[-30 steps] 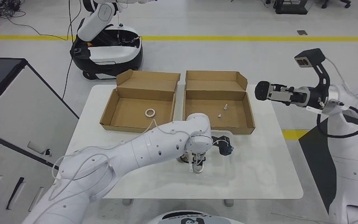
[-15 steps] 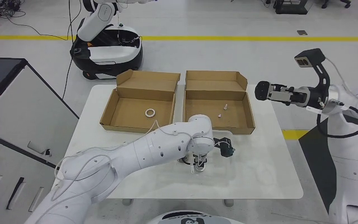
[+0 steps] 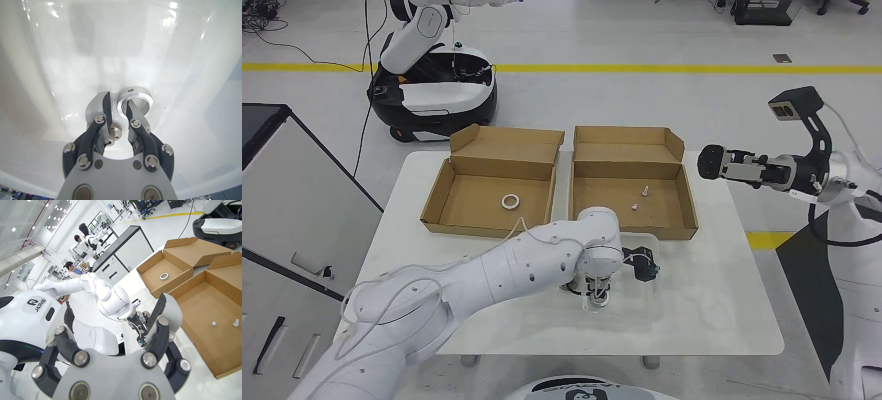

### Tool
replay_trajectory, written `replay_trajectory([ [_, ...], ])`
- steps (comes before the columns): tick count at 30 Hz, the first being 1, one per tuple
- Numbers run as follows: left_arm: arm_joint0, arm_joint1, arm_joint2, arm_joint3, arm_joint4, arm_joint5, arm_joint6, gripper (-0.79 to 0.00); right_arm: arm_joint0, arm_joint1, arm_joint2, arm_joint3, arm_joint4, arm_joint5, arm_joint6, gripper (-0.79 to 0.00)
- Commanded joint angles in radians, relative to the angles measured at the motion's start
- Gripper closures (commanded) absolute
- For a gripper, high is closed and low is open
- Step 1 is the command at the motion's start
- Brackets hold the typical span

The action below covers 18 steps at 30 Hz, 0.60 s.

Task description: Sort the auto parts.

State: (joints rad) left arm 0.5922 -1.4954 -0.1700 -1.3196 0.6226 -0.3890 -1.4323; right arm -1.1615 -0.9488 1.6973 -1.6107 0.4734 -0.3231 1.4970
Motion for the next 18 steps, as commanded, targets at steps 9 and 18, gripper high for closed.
replay_trajectory([
  [9, -0.004, -0.008, 0.0, 0.023, -0.006, -0.015, 0.015, 0.0, 0.0, 0.0, 0.0, 0.0, 0.0, 0.0, 0.0, -0.785],
  [18, -0.111, 0.02, 0.0, -0.053, -0.104, 0.009, -0.008, 0.0, 0.0, 0.0, 0.0, 0.0, 0.0, 0.0, 0.0, -0.785],
])
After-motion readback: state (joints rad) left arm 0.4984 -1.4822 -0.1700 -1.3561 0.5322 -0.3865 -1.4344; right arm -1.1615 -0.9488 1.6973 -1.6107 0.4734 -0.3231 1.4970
